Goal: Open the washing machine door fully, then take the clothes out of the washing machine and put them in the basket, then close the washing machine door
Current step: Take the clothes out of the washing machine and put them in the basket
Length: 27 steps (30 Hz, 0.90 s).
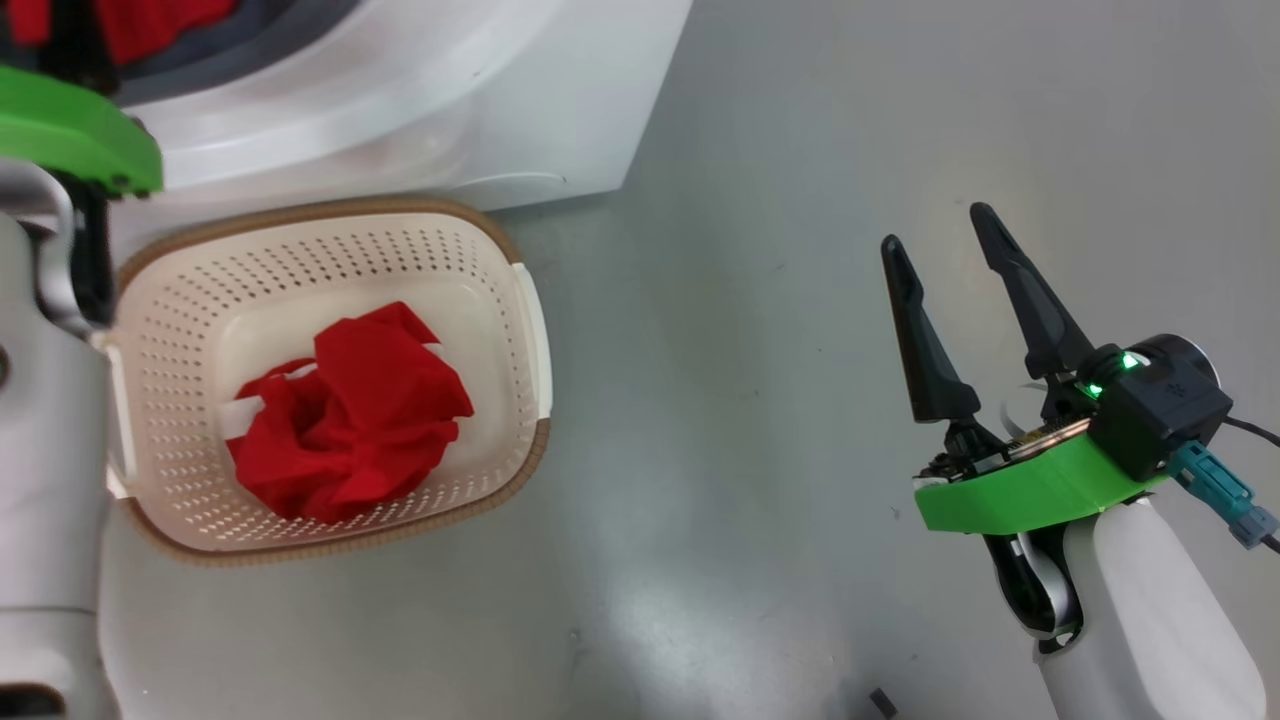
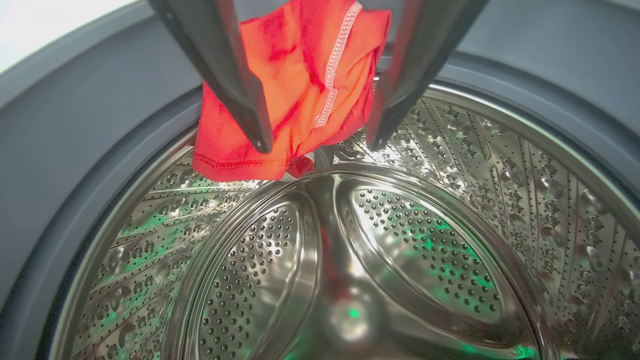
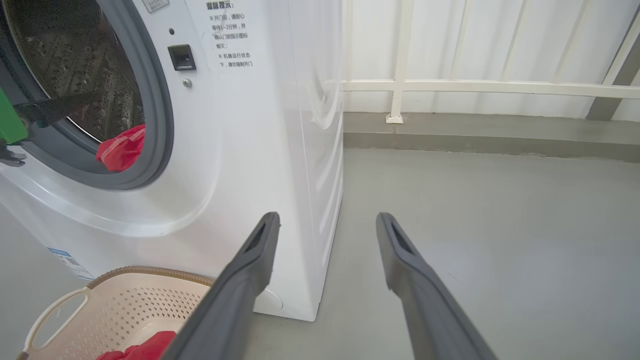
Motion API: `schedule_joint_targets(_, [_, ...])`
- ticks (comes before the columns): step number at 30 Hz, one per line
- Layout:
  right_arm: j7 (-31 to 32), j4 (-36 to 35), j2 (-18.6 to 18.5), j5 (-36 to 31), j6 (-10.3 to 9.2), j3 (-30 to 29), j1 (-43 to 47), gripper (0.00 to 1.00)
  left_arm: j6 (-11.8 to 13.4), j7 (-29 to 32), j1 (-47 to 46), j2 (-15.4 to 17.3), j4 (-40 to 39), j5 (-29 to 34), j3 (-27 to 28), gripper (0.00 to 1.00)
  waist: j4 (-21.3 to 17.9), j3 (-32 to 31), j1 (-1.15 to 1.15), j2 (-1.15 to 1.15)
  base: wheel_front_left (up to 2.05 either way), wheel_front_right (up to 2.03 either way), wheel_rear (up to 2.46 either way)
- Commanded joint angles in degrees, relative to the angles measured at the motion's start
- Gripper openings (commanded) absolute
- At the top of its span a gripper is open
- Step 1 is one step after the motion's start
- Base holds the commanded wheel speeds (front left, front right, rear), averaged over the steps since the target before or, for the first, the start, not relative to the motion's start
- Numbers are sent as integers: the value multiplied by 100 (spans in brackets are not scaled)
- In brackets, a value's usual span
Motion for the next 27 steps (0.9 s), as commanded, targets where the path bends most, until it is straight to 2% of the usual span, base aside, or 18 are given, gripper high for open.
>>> schedule_joint_targets(1, [-36, -133, -3, 63, 35, 157, -30, 100, -22, -13, -127, 312, -70, 78, 63, 100, -82, 91, 0, 0, 0, 0, 0])
schedule_joint_targets(12, [-36, -62, -3, 191, 35, 381, -80, 100, -127, 548, -943, 550, 1029, 128, -135, 100, -343, 223, 0, 0, 0, 0, 0])
schedule_joint_targets(20, [-36, -28, -3, 296, 35, 490, -69, 100, -6, 1140, -1306, 819, 1708, 257, -302, 100, -578, 231, 0, 0, 0, 0, 0])
schedule_joint_targets(27, [-36, -38, -3, 336, 35, 531, -30, 100, 162, 1577, -1494, 917, 2083, 322, -426, 100, -668, 274, 0, 0, 0, 0, 0])
